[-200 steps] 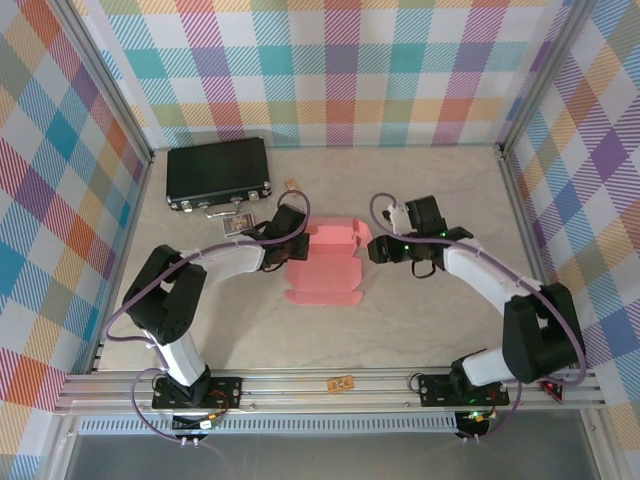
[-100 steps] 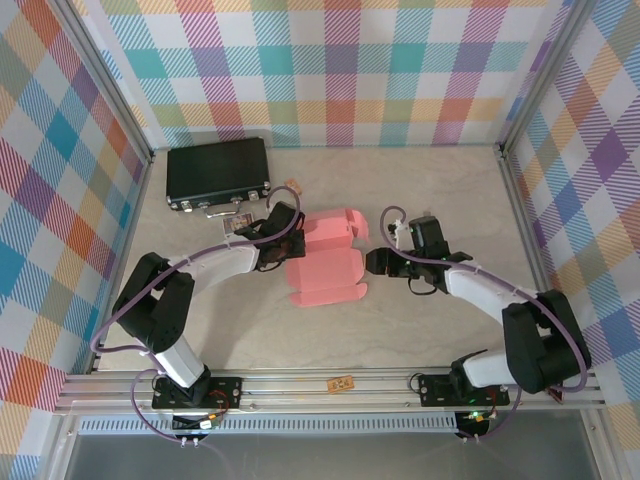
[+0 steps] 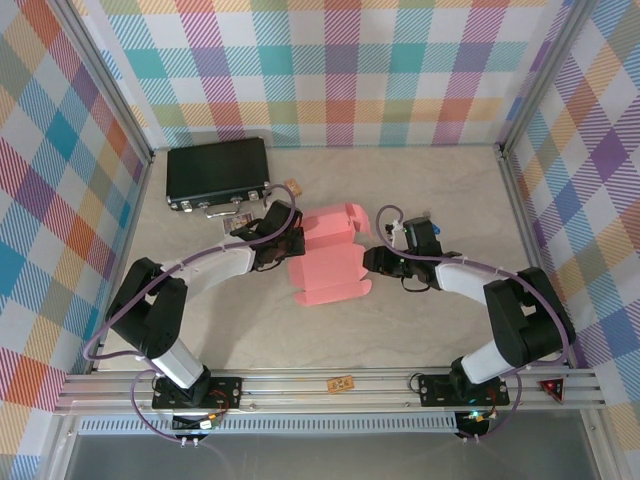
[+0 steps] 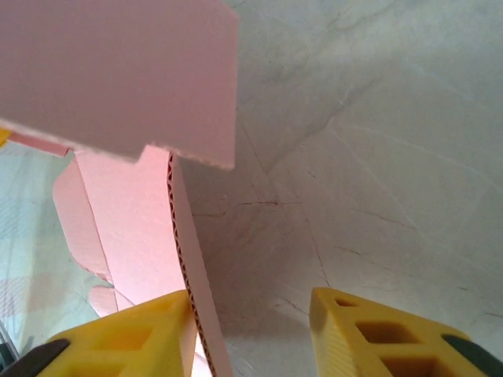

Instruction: Fold the paper box

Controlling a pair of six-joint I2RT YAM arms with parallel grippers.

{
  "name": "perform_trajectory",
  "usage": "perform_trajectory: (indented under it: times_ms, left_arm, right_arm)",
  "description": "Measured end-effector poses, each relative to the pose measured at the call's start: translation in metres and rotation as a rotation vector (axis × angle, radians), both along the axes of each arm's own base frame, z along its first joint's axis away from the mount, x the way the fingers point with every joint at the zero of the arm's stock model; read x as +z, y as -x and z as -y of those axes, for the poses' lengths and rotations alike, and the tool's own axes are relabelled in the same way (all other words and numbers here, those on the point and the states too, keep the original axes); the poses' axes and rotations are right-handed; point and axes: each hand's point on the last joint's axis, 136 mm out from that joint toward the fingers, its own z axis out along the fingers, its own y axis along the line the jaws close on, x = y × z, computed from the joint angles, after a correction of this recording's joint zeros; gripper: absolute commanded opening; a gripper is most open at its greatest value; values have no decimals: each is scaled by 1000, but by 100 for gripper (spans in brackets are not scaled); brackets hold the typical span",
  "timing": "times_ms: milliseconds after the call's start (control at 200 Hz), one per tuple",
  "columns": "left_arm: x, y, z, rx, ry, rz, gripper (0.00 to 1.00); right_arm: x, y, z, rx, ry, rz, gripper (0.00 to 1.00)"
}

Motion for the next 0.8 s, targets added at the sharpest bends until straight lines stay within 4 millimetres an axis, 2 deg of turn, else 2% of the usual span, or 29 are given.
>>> perform_trajectory:
  times_ms: [125, 450, 655, 805]
  left_arm:
    - [-2, 1, 1, -5, 11, -3, 0]
    - [-8, 4, 4, -19, 33, -5, 0]
    - [-11, 4, 6, -26, 49, 5, 0]
    - [-12, 4, 5, -29, 49, 9, 0]
  right_arm:
    - [-4, -3, 4, -46, 10, -17, 30]
    - [-28, -4, 10, -155, 7, -127, 25]
    - [-39, -2, 13, -205, 4, -181, 31]
    - [-39, -3, 15, -212, 16, -179, 40]
